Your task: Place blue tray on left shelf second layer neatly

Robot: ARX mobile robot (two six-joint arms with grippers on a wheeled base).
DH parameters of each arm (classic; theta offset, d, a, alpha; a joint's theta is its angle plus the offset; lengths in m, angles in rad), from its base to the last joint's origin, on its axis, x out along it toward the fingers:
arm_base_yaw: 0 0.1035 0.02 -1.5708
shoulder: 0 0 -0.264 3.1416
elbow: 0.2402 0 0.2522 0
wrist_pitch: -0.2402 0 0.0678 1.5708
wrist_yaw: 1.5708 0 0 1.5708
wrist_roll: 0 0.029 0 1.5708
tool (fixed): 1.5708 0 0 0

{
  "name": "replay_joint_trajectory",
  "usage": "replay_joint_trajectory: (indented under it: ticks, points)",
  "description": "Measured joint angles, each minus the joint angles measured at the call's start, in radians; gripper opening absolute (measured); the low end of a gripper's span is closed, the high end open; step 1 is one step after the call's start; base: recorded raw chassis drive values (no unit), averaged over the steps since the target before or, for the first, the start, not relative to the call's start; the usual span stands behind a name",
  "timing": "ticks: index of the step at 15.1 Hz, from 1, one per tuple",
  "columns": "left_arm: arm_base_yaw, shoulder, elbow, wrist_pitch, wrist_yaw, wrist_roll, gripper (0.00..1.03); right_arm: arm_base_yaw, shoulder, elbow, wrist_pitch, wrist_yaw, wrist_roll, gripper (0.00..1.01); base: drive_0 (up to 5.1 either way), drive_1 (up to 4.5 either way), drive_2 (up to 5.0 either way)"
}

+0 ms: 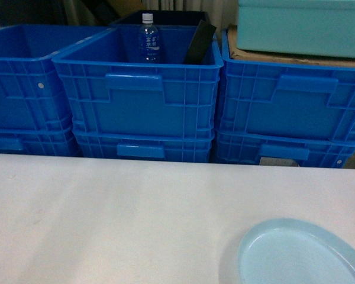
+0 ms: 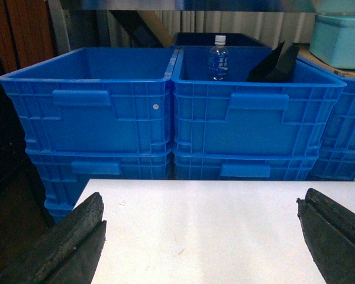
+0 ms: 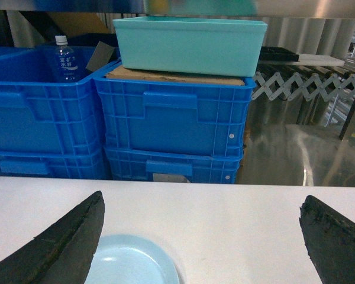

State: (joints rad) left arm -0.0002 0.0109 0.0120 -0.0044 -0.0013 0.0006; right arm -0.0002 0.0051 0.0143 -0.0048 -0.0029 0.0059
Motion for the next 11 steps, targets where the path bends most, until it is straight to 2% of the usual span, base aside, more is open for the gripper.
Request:
replay_joint_trajectory:
  ticks: [11]
  points:
    - [0.000,0.000,0.000,0.000,0.000,0.000,0.98,0.000,0.000,0.000,0.000,0.000,0.000,0.98,0.0,0.00,0.0]
